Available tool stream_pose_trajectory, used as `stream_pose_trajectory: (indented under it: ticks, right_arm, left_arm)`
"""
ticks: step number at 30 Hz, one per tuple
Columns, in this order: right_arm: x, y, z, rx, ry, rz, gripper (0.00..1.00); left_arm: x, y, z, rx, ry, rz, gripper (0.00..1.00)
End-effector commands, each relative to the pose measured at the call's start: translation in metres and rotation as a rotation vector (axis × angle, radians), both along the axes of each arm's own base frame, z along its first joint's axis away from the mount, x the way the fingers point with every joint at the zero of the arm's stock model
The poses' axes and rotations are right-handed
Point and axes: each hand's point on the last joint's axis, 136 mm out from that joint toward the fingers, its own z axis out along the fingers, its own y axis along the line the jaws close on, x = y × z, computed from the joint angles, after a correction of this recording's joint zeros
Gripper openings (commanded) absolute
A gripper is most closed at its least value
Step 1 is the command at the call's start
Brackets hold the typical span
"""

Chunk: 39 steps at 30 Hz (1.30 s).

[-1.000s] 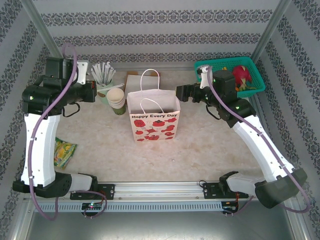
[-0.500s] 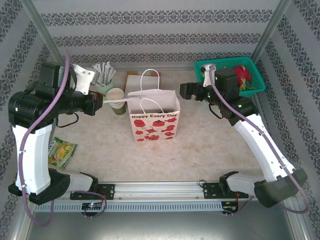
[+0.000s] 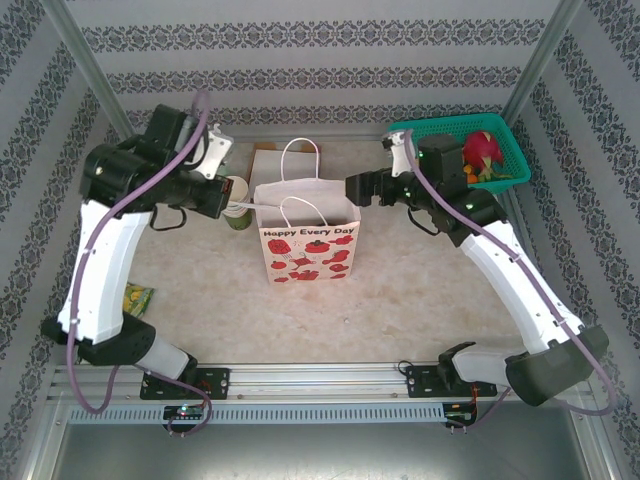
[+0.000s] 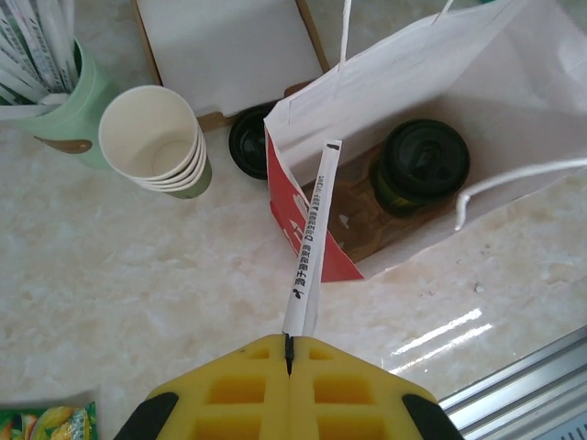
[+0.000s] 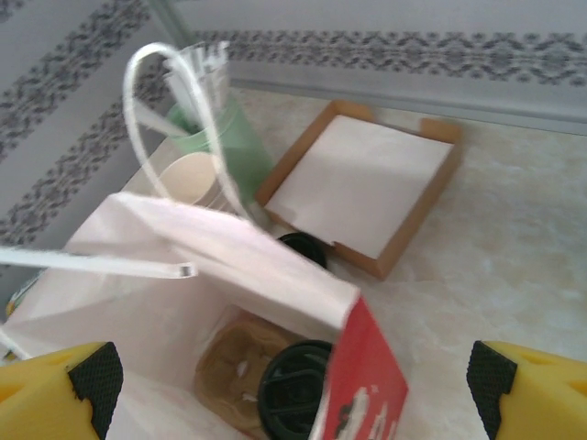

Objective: Pack the takeout coffee

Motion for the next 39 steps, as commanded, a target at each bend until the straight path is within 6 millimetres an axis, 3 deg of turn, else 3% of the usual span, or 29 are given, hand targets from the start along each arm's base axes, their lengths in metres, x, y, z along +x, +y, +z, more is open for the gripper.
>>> stream_pose_trajectory:
  ticks: [1, 6, 17, 23, 32, 39]
  right_arm:
    - [-0.006, 0.018, 0.013, -0.027, -0.07, 0.105, 0.98]
    - [0.002, 0.015, 0.005, -0.041, -0.053, 0.057, 0.98]
    - [0.015, 0.0, -0.014, -0.051, 0.004, -0.078, 0.98]
    - [0.015, -0.003, -0.019, -0.054, 0.028, -0.1, 0.98]
    - [0.014, -0.006, -0.015, -0.047, 0.024, -0.113, 0.98]
    - [0.014, -0.007, -0.019, -0.047, 0.034, -0.122, 0.98]
  left_arm:
    - [0.001, -0.001, -0.013, 0.069, 0.057, 0.006, 0.0]
    - [0.022, -0.004, -0.027, 0.132, 0.083, 0.054, 0.01]
    - [0.054, -0.04, -0.064, 0.235, 0.115, -0.005, 0.11]
    - [0.054, -0.058, -0.074, 0.186, 0.15, -0.04, 0.17]
    - [0.059, -0.069, -0.096, 0.192, 0.21, -0.053, 0.16]
    - [0.063, -0.083, -0.085, 0.109, 0.169, -0.084, 0.19]
